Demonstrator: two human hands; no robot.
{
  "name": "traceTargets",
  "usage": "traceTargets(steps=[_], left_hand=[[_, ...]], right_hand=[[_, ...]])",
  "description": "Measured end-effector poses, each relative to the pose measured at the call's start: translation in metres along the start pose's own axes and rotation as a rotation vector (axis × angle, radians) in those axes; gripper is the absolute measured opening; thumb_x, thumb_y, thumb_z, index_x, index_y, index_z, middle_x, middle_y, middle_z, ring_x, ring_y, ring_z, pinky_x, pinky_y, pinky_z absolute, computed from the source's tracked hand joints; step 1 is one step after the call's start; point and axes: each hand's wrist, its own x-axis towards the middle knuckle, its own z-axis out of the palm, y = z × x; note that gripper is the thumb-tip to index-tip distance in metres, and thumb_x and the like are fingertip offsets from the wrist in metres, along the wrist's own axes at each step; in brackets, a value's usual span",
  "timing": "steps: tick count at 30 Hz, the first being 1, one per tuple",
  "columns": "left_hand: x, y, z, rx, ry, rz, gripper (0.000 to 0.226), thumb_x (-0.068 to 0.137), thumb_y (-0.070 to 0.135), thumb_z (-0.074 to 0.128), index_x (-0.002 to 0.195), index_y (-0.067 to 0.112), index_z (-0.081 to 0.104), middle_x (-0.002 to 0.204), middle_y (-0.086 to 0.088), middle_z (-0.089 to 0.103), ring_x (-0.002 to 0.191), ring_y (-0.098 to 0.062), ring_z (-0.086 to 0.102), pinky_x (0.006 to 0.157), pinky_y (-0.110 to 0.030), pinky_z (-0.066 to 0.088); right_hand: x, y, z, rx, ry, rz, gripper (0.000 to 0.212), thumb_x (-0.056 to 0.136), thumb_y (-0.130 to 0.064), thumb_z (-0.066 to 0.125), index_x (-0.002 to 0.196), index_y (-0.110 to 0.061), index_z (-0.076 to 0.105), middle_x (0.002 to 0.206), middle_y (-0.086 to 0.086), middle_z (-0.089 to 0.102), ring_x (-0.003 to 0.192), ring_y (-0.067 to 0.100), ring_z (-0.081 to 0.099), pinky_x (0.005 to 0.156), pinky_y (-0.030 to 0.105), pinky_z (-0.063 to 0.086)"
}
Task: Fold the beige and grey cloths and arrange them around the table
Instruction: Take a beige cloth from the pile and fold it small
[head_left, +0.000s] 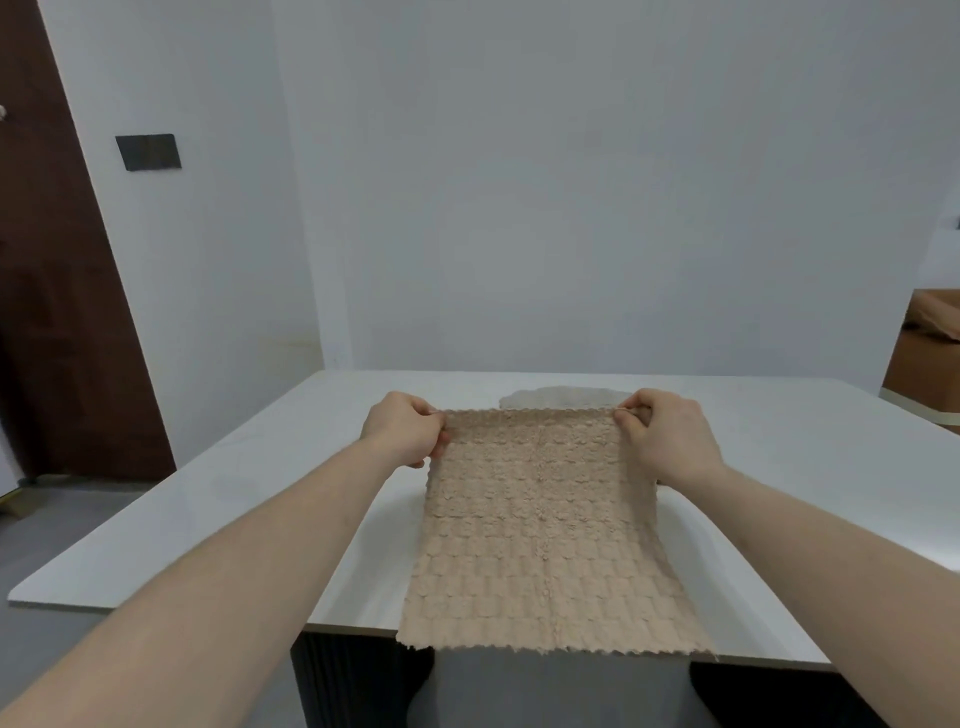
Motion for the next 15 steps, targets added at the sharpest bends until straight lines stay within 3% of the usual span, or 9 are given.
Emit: traceTargets(steps=[3,8,12,15], left_hand=[[0.007,-0.006,0.007,0.017,0.014,0.005,0.021,0.093,0.022,0.059,0.08,0.021,0.076,0.076,0.003,0.077,0.076,-0.021,0.076,0.068,-0.035,0.063],[0.008,-0.01,0.011,-0.021,0.029,0.051,0.016,0.092,0.025,0.06,0.085,0.024,0.075,0.075,0.004,0.076,0.075,-0.024,0.076,0.078,-0.041,0.063],[-0.001,-0.016,0.007,0.008,0.003,0.093,0.01,0.09,0.027,0.066,0.085,0.026,0.075,0.076,0.006,0.077,0.079,-0.017,0.075,0.075,-0.038,0.063],[-0.014,-0.027,0.0,0.147,0.01,0.187,0.009,0.09,0.032,0.07,0.083,0.031,0.076,0.079,0.013,0.075,0.081,-0.008,0.07,0.073,-0.028,0.056]], right_hand=[[0.003,0.003,0.003,0.021,0.001,0.011,0.012,0.092,-0.038,0.064,0.08,-0.036,0.067,0.077,-0.025,0.061,0.082,0.012,0.063,0.069,0.047,0.059],[0.006,0.003,0.001,0.027,0.009,-0.044,0.011,0.093,-0.033,0.065,0.082,-0.036,0.067,0.08,-0.023,0.065,0.09,0.01,0.065,0.083,0.04,0.056],[-0.005,0.007,-0.005,0.053,-0.067,-0.062,0.01,0.092,-0.033,0.064,0.086,-0.04,0.067,0.082,-0.029,0.065,0.087,0.002,0.064,0.076,0.047,0.059],[-0.021,0.005,-0.013,0.066,-0.097,-0.108,0.011,0.093,-0.027,0.065,0.089,-0.035,0.07,0.088,-0.024,0.068,0.089,-0.003,0.063,0.086,0.035,0.055]])
